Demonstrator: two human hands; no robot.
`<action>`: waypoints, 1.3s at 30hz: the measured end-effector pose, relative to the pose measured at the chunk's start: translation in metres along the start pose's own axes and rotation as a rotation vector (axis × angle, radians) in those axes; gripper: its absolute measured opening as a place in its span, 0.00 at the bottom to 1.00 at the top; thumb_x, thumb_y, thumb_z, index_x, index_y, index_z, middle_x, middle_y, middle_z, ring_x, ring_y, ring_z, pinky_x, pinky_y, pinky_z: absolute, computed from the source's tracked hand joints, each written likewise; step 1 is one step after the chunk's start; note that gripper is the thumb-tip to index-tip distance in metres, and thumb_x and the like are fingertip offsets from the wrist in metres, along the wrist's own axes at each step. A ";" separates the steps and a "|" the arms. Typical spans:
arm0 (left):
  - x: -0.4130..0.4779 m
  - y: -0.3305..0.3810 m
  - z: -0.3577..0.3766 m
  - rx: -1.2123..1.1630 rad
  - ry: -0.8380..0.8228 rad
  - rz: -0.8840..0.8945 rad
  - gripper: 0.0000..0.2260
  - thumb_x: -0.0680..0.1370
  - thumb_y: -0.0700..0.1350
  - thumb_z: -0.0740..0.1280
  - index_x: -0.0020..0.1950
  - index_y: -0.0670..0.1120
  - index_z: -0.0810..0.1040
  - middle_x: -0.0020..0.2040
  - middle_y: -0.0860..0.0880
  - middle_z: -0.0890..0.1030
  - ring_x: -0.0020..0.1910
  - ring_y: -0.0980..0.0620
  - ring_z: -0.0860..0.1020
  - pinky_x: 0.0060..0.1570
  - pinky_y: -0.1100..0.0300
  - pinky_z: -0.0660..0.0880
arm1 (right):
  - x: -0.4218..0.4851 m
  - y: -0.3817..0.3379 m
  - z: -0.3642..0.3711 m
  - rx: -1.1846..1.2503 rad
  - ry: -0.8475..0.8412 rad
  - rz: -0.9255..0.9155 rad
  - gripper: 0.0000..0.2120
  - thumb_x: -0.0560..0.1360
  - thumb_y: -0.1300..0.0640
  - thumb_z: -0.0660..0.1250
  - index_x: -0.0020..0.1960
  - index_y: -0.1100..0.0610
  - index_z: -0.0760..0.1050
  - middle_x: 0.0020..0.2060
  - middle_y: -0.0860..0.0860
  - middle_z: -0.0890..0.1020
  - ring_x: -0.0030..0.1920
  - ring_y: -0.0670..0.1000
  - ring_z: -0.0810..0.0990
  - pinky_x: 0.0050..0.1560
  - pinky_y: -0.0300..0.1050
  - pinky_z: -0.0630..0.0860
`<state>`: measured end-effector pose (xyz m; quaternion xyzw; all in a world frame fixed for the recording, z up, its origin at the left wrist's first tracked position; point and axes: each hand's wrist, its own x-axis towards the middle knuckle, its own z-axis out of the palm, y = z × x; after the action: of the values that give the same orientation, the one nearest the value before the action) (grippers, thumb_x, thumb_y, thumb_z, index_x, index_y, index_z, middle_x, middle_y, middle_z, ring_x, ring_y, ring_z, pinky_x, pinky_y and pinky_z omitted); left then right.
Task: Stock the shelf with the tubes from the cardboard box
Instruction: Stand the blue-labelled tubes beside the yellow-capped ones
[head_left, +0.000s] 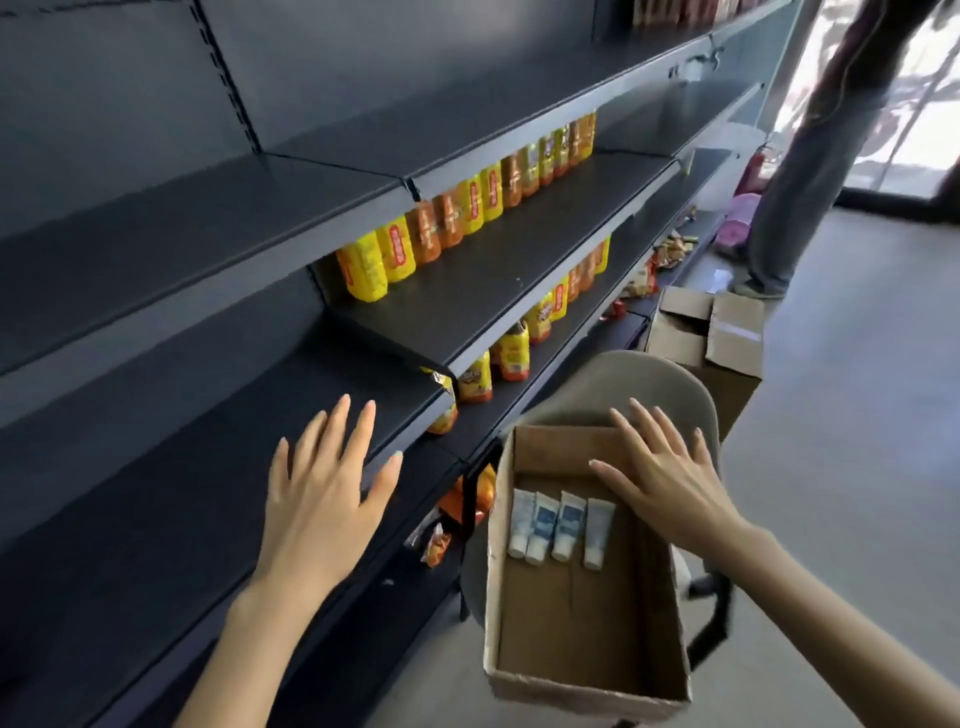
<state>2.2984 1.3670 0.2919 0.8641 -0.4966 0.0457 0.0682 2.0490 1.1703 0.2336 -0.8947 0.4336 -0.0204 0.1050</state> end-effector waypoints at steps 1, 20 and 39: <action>0.004 0.004 0.011 -0.001 -0.033 0.011 0.32 0.76 0.63 0.43 0.75 0.47 0.61 0.74 0.45 0.64 0.72 0.44 0.64 0.68 0.41 0.61 | -0.002 0.007 0.008 0.003 -0.015 0.029 0.46 0.64 0.27 0.28 0.77 0.46 0.41 0.78 0.48 0.43 0.77 0.52 0.42 0.74 0.60 0.41; 0.090 0.040 0.191 -0.101 -0.534 0.193 0.28 0.80 0.61 0.46 0.77 0.53 0.45 0.78 0.53 0.48 0.77 0.53 0.47 0.74 0.50 0.47 | 0.037 0.043 0.198 0.203 -0.293 0.429 0.32 0.79 0.38 0.49 0.78 0.51 0.47 0.78 0.51 0.49 0.77 0.53 0.49 0.75 0.57 0.50; 0.139 0.073 0.325 -0.220 -0.725 0.197 0.29 0.77 0.62 0.45 0.75 0.57 0.37 0.77 0.57 0.40 0.75 0.58 0.39 0.74 0.53 0.41 | 0.153 0.103 0.398 0.906 -0.274 1.002 0.21 0.78 0.55 0.63 0.68 0.62 0.67 0.60 0.53 0.75 0.62 0.53 0.75 0.58 0.46 0.72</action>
<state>2.3090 1.1589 -0.0030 0.7598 -0.5711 -0.3098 -0.0240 2.1156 1.0566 -0.1849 -0.4489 0.7264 -0.0355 0.5192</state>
